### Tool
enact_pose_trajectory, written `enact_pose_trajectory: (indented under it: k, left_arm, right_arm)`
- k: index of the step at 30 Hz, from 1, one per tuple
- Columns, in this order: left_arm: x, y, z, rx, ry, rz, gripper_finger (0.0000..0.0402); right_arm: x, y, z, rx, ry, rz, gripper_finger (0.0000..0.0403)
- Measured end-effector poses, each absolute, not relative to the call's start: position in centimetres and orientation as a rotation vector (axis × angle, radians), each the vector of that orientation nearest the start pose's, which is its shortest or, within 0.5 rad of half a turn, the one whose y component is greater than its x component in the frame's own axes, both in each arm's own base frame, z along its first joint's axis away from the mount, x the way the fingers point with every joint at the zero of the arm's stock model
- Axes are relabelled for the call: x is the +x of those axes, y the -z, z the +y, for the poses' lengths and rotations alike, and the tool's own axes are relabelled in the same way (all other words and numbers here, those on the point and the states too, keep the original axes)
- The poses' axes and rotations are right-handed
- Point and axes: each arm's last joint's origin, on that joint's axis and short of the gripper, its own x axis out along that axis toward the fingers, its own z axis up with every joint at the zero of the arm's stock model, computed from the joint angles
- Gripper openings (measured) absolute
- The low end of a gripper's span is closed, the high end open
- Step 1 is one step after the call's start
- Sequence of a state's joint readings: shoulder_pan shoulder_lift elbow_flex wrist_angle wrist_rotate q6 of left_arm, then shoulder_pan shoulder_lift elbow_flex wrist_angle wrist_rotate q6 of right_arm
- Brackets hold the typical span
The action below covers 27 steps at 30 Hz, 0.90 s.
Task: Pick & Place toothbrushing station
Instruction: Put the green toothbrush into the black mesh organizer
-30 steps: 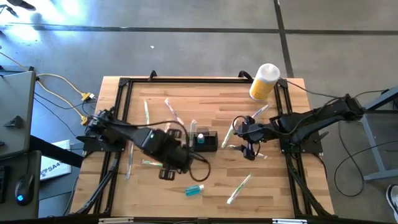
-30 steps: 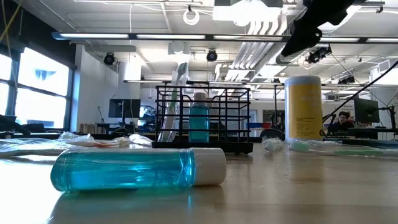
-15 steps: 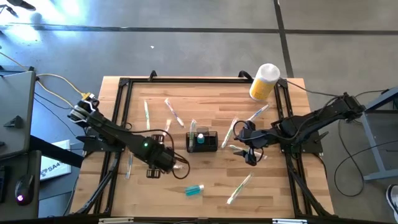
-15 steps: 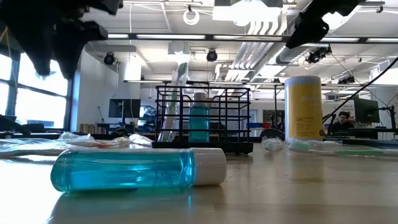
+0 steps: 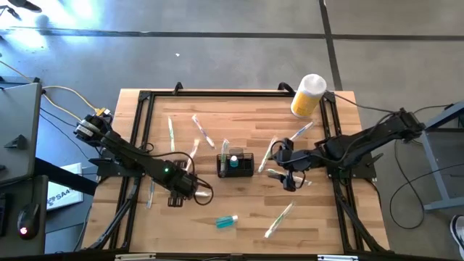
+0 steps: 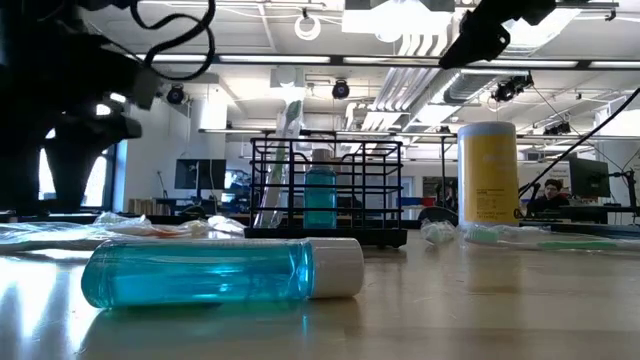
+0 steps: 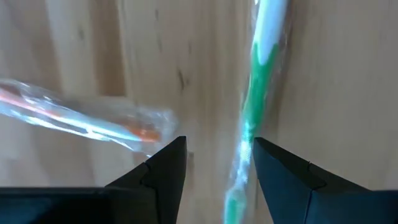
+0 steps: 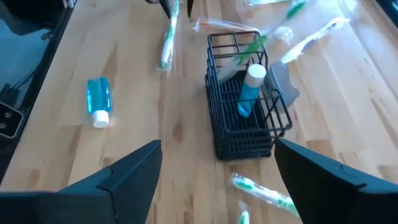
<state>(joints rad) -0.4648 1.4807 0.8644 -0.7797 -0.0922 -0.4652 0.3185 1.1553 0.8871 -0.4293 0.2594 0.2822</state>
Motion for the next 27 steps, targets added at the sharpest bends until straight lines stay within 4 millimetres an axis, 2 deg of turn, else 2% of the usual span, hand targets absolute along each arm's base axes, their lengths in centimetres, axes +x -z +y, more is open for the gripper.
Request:
enact_pose_trajectory:
  k: [6, 15, 21, 27]
  left_arm:
    - [22.4, -17.7, -11.2, -0.098, 0.033, 1.375, 0.0179]
    - [22.7, -17.4, -11.4, -0.130, 0.027, 1.361, 0.0179]
    - [23.2, -16.2, -11.6, -0.110, 0.019, 1.391, 0.0179]
    - [23.5, -15.0, -11.8, -0.088, -0.001, 1.442, 0.0179]
  right_arm:
    - [24.2, -26.6, 7.0, 0.000, 0.018, 0.685, 0.0304]
    - [25.8, -24.7, 7.0, -0.014, 0.041, 0.744, 0.0304]
    - [26.0, -24.4, 7.1, -0.012, 0.029, 0.754, 0.0304]
    - [25.9, -24.4, 7.5, 0.042, -0.095, 0.782, 0.0304]
